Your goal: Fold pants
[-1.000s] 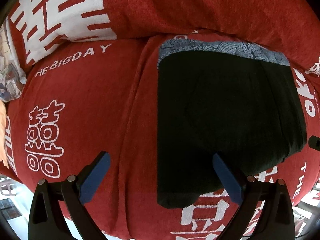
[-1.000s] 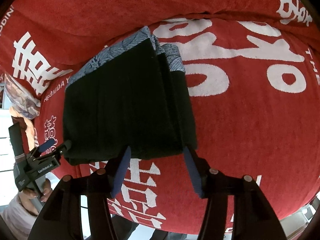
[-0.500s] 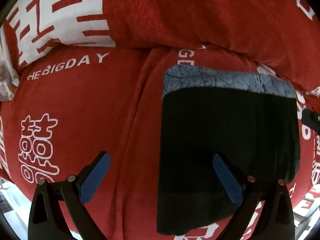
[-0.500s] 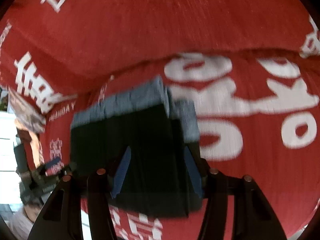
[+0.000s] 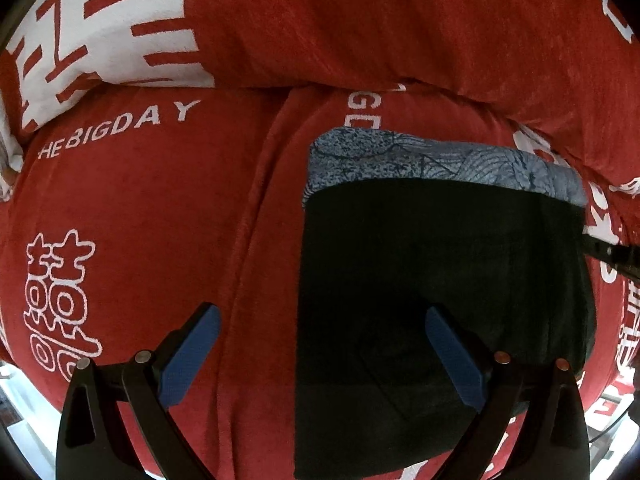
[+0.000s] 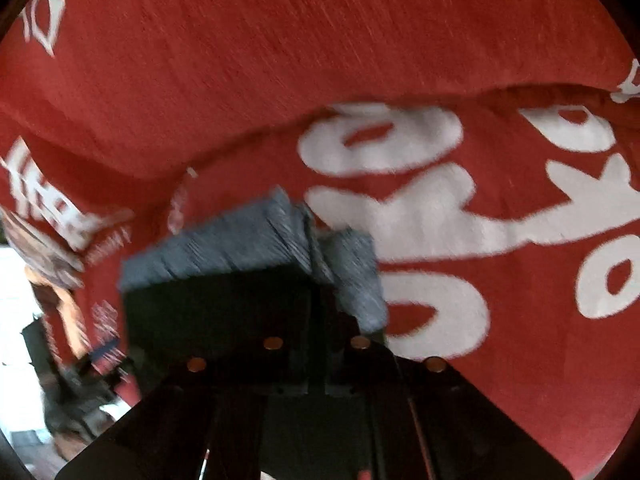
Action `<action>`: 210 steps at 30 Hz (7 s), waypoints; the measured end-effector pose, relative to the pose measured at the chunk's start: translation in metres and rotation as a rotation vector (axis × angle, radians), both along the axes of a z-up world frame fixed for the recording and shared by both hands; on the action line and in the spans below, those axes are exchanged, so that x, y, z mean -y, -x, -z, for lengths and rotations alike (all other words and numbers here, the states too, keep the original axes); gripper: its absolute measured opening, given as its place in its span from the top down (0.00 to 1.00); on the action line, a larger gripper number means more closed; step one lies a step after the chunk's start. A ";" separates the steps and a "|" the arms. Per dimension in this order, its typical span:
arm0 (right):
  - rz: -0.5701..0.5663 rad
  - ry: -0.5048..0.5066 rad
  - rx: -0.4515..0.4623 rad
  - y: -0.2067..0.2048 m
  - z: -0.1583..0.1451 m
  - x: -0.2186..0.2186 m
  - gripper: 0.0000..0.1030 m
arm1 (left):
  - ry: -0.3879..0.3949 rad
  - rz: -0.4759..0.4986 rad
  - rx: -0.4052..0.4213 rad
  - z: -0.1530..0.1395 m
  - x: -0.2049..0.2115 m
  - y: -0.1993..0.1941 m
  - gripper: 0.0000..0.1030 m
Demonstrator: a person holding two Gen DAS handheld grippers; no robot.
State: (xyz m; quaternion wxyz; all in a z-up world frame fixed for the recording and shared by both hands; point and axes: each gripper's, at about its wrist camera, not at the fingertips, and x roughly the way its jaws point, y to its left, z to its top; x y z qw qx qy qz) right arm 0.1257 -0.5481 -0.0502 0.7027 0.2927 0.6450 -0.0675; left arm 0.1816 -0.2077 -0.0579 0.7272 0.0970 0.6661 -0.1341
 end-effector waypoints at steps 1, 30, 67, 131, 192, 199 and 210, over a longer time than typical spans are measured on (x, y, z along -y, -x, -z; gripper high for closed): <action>0.000 -0.015 0.015 0.004 -0.001 0.000 0.96 | -0.001 0.003 0.000 0.000 0.001 0.001 0.01; 0.096 -0.107 0.068 0.069 -0.009 0.024 0.21 | 0.186 -0.026 -0.158 0.008 -0.015 -0.003 0.01; 0.003 -0.424 0.076 0.024 0.039 0.013 0.49 | 0.370 0.043 -0.252 0.026 0.007 -0.011 0.25; -0.130 0.110 -0.089 0.153 -0.138 -0.137 0.00 | -0.083 0.094 0.033 -0.131 -0.040 0.164 0.00; -0.059 0.164 -0.143 0.165 -0.177 -0.180 0.00 | -0.141 0.150 0.058 -0.169 -0.060 0.188 0.00; -0.053 0.156 -0.148 0.165 -0.175 -0.177 0.00 | -0.136 0.157 0.051 -0.165 -0.061 0.190 0.00; -0.056 0.161 -0.151 0.163 -0.173 -0.181 0.00 | -0.128 0.154 0.051 -0.163 -0.061 0.185 0.00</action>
